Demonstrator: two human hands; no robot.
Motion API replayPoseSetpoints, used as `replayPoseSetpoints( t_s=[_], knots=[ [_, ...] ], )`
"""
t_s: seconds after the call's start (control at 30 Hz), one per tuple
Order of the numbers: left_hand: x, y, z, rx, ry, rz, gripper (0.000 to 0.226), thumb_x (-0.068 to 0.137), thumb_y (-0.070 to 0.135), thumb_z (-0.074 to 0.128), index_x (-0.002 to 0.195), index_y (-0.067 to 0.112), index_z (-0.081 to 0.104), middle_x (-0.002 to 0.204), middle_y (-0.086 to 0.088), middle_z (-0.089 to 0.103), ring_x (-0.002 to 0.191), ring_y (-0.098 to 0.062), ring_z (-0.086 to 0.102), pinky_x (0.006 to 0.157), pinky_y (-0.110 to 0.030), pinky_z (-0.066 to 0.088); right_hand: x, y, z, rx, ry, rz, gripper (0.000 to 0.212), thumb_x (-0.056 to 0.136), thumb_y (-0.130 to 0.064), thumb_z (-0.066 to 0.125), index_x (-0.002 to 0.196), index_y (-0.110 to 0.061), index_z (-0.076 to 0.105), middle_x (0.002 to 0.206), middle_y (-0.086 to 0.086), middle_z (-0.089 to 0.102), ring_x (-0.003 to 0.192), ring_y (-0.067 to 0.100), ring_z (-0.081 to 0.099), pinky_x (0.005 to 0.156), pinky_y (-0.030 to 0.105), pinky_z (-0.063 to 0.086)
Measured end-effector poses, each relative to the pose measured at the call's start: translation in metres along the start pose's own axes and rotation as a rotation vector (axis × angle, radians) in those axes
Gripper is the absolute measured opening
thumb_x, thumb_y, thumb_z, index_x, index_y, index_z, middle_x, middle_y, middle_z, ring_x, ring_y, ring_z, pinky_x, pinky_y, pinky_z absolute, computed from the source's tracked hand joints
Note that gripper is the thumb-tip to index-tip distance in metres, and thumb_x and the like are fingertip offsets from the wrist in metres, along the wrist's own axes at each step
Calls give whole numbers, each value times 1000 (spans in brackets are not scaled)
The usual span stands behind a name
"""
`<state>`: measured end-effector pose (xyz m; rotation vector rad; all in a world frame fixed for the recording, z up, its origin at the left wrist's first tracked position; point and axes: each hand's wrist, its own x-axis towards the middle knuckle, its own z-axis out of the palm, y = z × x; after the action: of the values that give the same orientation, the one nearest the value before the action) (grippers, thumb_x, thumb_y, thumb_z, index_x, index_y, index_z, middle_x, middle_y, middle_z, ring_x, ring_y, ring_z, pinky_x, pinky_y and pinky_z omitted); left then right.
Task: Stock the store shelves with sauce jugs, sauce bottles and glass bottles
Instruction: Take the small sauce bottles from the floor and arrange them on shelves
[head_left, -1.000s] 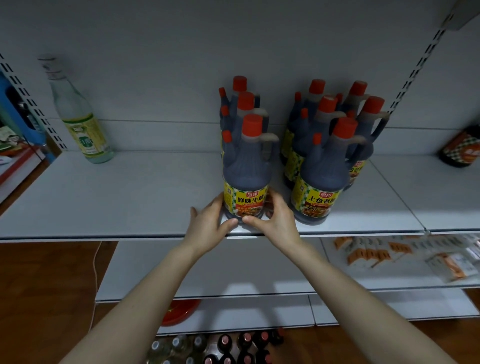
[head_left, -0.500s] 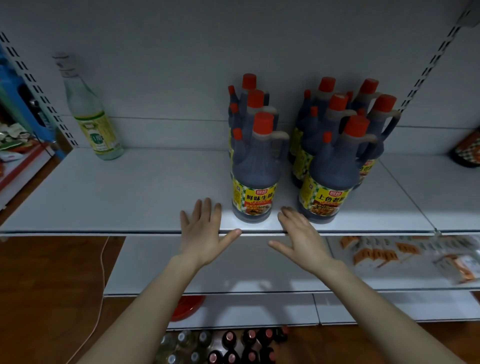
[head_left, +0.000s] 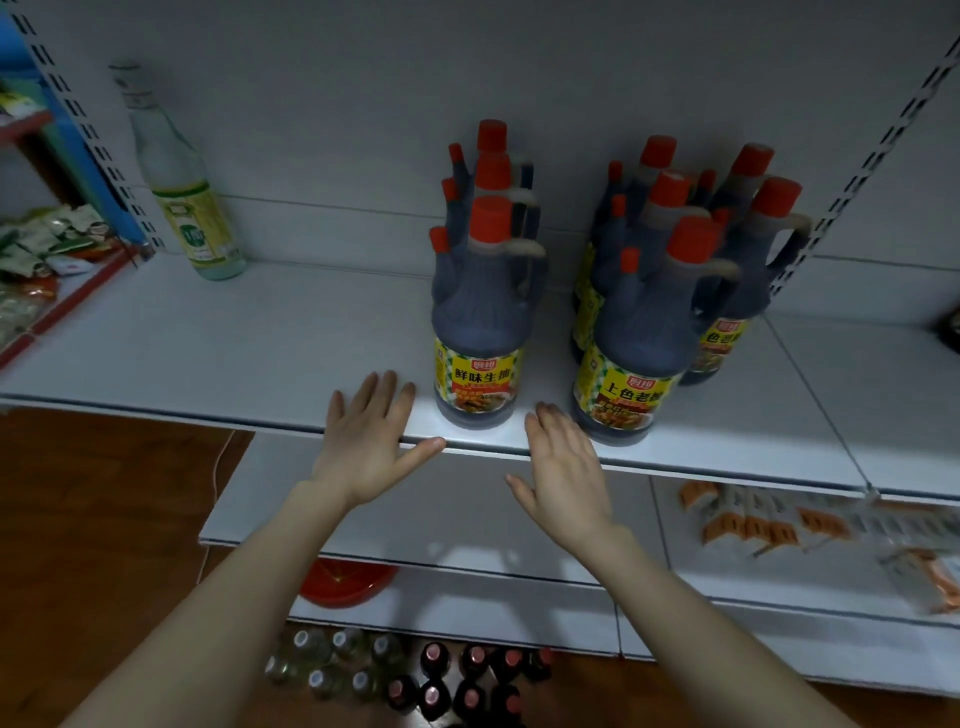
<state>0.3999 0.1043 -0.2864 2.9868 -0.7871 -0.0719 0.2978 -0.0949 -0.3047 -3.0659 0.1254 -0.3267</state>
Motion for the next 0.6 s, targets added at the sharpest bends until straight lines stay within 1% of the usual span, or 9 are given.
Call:
replayPoseSetpoints(
  t_s=[0.07,0.13,0.17,0.23,0.3,0.4,0.47,0.53,0.6],
  knots=[
    [-2,3,-3,16,-17,-29,122,50,89,-18,147,21,15,157,-6,8,145,-24,4,112,-51,11,0,3,2,-15,-20,-32,80,44,-37,85,111,0,62,115,18,64,108,31,62,93,41,48],
    [-10,10,-5,22,-29,-94,109,59,82,-8,148,21,12,157,-6,6,145,-24,4,112,-53,11,0,6,1,-13,-40,-58,83,44,-32,84,115,3,59,119,22,61,112,33,59,97,41,45],
    [-15,16,-4,20,-14,-145,102,66,79,-3,147,20,14,157,-8,7,145,-25,5,111,-54,13,0,8,-2,-1,-66,-77,83,52,-28,81,122,6,52,127,25,54,121,35,51,104,41,38],
    [-31,36,0,-3,43,-275,81,85,69,17,145,15,20,155,-13,13,143,-28,10,109,-56,19,-1,14,-6,28,-105,-168,80,76,-22,66,139,6,26,147,27,27,139,35,24,116,38,15],
    [-51,64,6,-102,104,-393,65,94,50,32,144,11,23,154,-16,14,142,-30,11,109,-57,19,1,21,-11,72,-161,-237,76,86,-23,56,144,2,12,153,22,10,143,31,8,117,36,3],
    [-97,102,25,-243,81,-480,64,95,45,38,146,12,20,156,-14,10,144,-28,9,113,-52,15,-10,33,-23,166,-202,-321,70,89,-24,54,144,-3,17,154,17,12,144,28,9,117,36,5],
    [-132,120,46,-296,36,-506,64,94,44,41,146,13,22,155,-13,15,143,-27,14,114,-49,17,-36,42,-19,292,-121,-383,63,86,-18,57,140,2,30,149,21,26,141,32,23,116,41,14],
    [-165,131,71,-346,-38,-555,63,93,40,46,145,11,25,153,-14,23,141,-28,21,112,-46,23,-72,55,-4,414,-69,-392,56,79,-15,58,129,7,46,137,26,45,129,40,41,109,49,27],
    [-197,144,101,-422,-111,-605,62,92,36,49,144,9,26,149,-16,30,138,-30,28,109,-41,30,-114,69,14,484,-212,-333,54,85,-18,53,134,3,42,142,21,41,134,34,36,111,38,23]
  ],
)
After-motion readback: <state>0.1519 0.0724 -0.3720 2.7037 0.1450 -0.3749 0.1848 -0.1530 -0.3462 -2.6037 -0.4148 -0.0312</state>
